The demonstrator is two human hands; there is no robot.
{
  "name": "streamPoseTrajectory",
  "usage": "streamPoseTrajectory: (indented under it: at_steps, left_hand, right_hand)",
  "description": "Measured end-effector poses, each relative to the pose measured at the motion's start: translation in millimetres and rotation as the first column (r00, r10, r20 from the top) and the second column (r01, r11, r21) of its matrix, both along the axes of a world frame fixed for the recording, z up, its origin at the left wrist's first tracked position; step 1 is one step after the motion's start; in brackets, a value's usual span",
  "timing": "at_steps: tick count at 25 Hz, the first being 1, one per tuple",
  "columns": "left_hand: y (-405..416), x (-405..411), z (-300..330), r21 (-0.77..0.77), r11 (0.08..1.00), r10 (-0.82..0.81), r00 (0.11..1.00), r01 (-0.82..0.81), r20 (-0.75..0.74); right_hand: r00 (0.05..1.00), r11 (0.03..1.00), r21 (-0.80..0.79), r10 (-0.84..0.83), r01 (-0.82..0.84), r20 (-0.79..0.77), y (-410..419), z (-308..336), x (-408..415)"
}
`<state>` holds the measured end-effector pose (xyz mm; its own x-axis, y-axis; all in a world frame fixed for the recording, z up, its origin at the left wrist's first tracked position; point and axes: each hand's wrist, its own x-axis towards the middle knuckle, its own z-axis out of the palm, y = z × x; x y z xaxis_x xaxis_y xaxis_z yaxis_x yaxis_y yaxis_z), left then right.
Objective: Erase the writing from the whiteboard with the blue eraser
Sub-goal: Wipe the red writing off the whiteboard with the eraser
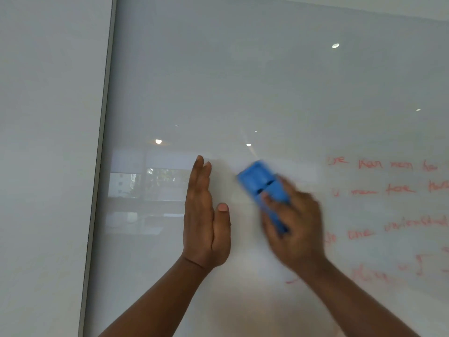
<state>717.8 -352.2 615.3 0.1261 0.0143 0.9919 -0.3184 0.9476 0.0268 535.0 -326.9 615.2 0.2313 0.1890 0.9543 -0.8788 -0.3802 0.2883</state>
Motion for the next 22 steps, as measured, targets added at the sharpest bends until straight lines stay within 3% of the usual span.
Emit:
streamPoseTrajectory:
  at_steps: [2,3,4,8,10,13,14,18,19,22]
  left_hand:
    - [-0.4,0.3,-0.3,-0.001,1.000,-0.004,1.000,0.004,0.014]
    - [-1.7,0.2,-0.3,-0.004,1.000,0.000,0.999,0.000,0.033]
    - [-3.1,0.0,-1.3,-0.019,1.000,0.016,0.998,-0.015,0.054]
    - [-3.6,1.9,-3.2,-0.020,0.998,0.064,0.995,-0.063,0.076]
    - [-1.3,1.1,-3.4,-0.025,0.994,0.109,0.989,-0.107,0.102]
    - [1.1,-9.6,-9.2,-0.084,0.959,0.284,0.927,-0.271,0.247]
    - [2.2,-15.9,-16.2,-0.098,0.950,0.311,0.907,-0.295,0.285]
    - [6.0,-33.3,-51.1,-0.085,0.972,0.236,0.907,-0.220,0.349]
    - [5.8,-34.8,-55.3,-0.071,0.979,0.202,0.916,-0.189,0.347]
    - [3.9,-37.1,-56.9,-0.075,0.979,0.205,0.930,-0.191,0.306]
  right_hand:
    - [0.964,0.998,-0.063,0.042,-0.027,0.263,1.9,18.3,-17.2]
    - [0.947,0.997,-0.073,0.054,-0.033,0.316,-1.2,18.8,-12.3]
    - [0.956,0.997,-0.060,0.059,-0.044,0.287,-5.1,10.7,0.5]
    - [0.996,0.997,0.054,0.055,-0.051,-0.075,0.0,-50.9,12.2]
    - [1.000,0.999,0.027,0.023,-0.024,0.009,8.8,-45.8,-22.2]
    - [0.944,0.998,-0.043,0.054,-0.042,0.325,7.2,-23.6,-42.9]
    - [0.945,0.998,-0.041,0.054,-0.043,0.324,2.8,-28.7,-33.8]
    - [0.997,0.999,0.024,-0.041,0.040,0.068,6.2,-96.7,-23.7]
    - [0.994,0.998,0.017,-0.059,0.058,0.091,11.6,-98.7,-37.4]
    - [0.934,0.999,-0.035,0.015,-0.002,0.356,12.2,-71.6,-62.4]
